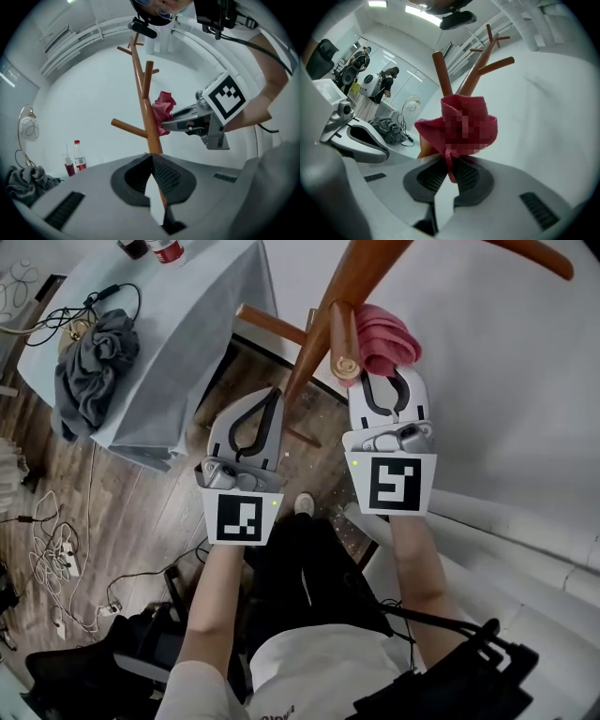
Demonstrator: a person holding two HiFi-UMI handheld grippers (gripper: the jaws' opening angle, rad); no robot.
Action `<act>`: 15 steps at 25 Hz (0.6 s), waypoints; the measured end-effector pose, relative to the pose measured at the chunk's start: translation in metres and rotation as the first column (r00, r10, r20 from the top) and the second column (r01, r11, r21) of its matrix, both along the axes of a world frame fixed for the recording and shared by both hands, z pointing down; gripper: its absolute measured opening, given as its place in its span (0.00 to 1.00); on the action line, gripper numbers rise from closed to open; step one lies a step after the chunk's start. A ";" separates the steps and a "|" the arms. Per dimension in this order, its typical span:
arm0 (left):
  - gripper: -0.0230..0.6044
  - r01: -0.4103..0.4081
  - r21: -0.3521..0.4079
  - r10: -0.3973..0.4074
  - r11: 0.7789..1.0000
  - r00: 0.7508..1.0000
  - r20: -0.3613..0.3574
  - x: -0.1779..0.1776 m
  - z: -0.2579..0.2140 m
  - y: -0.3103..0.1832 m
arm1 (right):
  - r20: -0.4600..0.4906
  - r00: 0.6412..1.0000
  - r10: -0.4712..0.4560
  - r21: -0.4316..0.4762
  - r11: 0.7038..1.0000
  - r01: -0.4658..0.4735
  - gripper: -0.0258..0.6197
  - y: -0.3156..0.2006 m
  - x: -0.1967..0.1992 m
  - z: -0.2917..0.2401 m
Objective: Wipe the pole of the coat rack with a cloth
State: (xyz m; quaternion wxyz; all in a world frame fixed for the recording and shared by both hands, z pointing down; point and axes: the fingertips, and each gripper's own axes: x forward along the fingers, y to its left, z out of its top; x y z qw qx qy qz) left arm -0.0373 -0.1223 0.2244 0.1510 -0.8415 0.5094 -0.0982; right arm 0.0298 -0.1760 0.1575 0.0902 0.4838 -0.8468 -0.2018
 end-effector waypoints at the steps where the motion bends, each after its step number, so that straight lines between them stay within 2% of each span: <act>1: 0.06 0.002 0.002 -0.002 1.000 1.000 -0.002 0.000 0.004 0.000 | 0.024 1.000 0.001 0.002 1.000 -0.001 0.11 0.000 0.000 0.003; 3: 0.06 0.006 0.005 -0.006 1.000 1.000 -0.003 -0.001 0.013 -0.001 | 0.034 0.999 0.002 0.008 1.000 -0.002 0.11 -0.001 0.000 0.011; 5: 0.06 0.005 0.009 -0.005 1.000 1.000 -0.006 -0.001 0.022 -0.001 | -0.009 1.000 0.000 0.018 1.000 0.000 0.11 0.000 0.000 0.021; 8: 0.06 -0.001 0.006 0.001 1.000 0.999 -0.044 -0.001 0.038 -0.001 | -0.253 0.968 0.002 0.038 0.999 0.008 0.11 0.001 0.003 0.046; 9: 0.06 0.001 0.005 -0.001 1.000 0.998 -0.056 -0.001 0.045 -0.002 | -0.276 0.961 0.005 0.043 0.999 0.007 0.11 0.001 0.003 0.052; 15: 0.06 -0.002 0.008 0.003 1.000 0.997 -0.077 0.005 0.070 -0.007 | -0.275 0.961 0.000 0.041 0.999 0.012 0.11 -0.001 0.003 0.078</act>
